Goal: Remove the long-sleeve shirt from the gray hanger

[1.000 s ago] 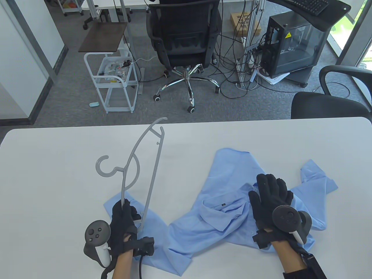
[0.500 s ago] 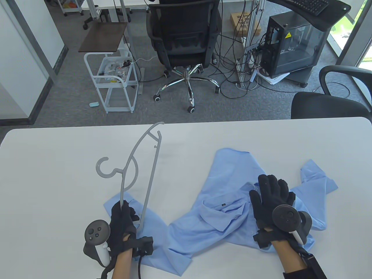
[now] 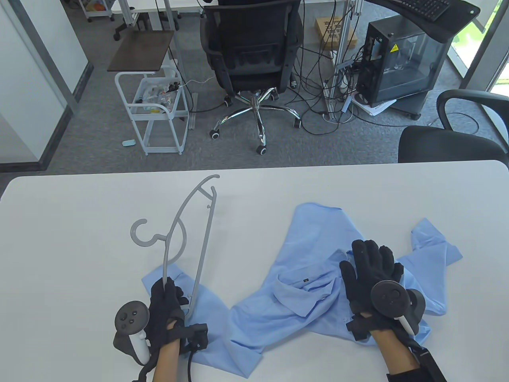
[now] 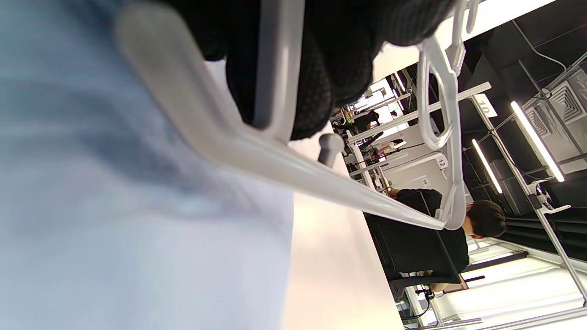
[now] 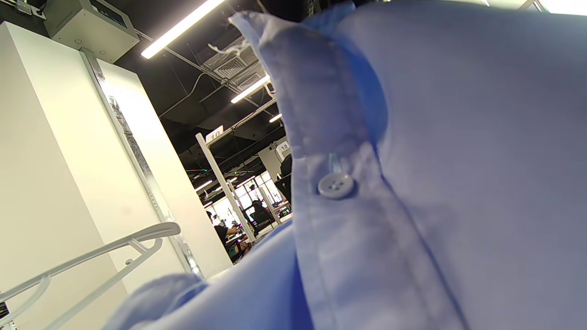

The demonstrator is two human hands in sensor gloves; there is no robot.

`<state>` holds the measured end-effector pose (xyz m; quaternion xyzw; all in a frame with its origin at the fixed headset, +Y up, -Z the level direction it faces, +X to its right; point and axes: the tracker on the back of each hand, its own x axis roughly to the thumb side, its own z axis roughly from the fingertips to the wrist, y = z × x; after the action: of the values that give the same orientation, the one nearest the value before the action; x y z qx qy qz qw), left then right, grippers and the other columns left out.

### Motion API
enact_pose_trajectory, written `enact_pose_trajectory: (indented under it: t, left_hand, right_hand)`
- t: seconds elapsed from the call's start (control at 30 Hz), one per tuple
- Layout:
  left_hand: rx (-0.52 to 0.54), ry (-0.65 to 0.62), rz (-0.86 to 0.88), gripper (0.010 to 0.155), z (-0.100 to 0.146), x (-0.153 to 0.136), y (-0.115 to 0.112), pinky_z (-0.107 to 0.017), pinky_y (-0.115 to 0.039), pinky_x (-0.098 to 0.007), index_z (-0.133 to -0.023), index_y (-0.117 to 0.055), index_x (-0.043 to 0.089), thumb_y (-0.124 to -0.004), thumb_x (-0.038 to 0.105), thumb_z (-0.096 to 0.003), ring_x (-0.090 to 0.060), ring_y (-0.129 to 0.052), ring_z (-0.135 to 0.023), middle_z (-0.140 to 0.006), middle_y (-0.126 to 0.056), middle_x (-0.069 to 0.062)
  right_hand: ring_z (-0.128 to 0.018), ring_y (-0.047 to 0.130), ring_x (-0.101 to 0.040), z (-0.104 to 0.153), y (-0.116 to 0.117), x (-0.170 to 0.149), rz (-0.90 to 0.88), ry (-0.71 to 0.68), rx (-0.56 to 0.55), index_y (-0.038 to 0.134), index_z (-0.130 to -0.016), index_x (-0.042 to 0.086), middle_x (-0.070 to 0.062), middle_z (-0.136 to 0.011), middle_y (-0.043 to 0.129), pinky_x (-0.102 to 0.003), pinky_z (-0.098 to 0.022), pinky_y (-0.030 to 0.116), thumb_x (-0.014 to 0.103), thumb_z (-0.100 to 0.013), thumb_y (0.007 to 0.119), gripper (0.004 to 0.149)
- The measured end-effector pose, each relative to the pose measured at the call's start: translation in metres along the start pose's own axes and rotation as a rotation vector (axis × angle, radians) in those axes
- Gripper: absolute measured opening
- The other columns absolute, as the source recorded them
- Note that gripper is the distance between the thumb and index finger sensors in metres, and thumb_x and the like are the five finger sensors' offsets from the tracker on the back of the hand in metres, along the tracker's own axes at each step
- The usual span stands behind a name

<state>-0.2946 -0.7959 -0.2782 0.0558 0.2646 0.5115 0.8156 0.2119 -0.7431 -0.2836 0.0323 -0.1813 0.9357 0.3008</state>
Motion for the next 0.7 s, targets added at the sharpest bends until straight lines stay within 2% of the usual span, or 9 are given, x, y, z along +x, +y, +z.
enact_pose_trajectory:
  t: [0.27,0.7]
  left_hand:
    - [-0.002,0.024,0.002,0.05,0.0003,-0.0012,0.0007,-0.072,-0.066,-0.046,-0.099,-0.069,0.031,-0.066,0.049,-0.0528,-0.012,-0.103,-0.054,-0.078,-0.09,0.01]
    - [-0.011,0.058,-0.022,0.05,0.0001,-0.0027,-0.0012,-0.073,-0.064,-0.043,-0.101,-0.068,0.029,-0.069,0.045,-0.0528,-0.013,-0.102,-0.056,-0.08,-0.089,0.009]
  right_hand:
    - [-0.098,0.026,-0.073,0.0007,-0.0012,-0.0006,0.02,0.016,-0.029,0.046,-0.117,0.006,-0.036,-0.115,0.042,-0.087,-0.053,0.015,0.058,-0.064,0.052,0.074]
    - [-0.099,0.028,-0.073,0.0009,-0.0001,-0.0014,0.027,0.012,-0.011,0.042,-0.117,0.003,-0.036,-0.115,0.042,-0.087,-0.054,0.016,0.059,-0.063,0.053,0.078]
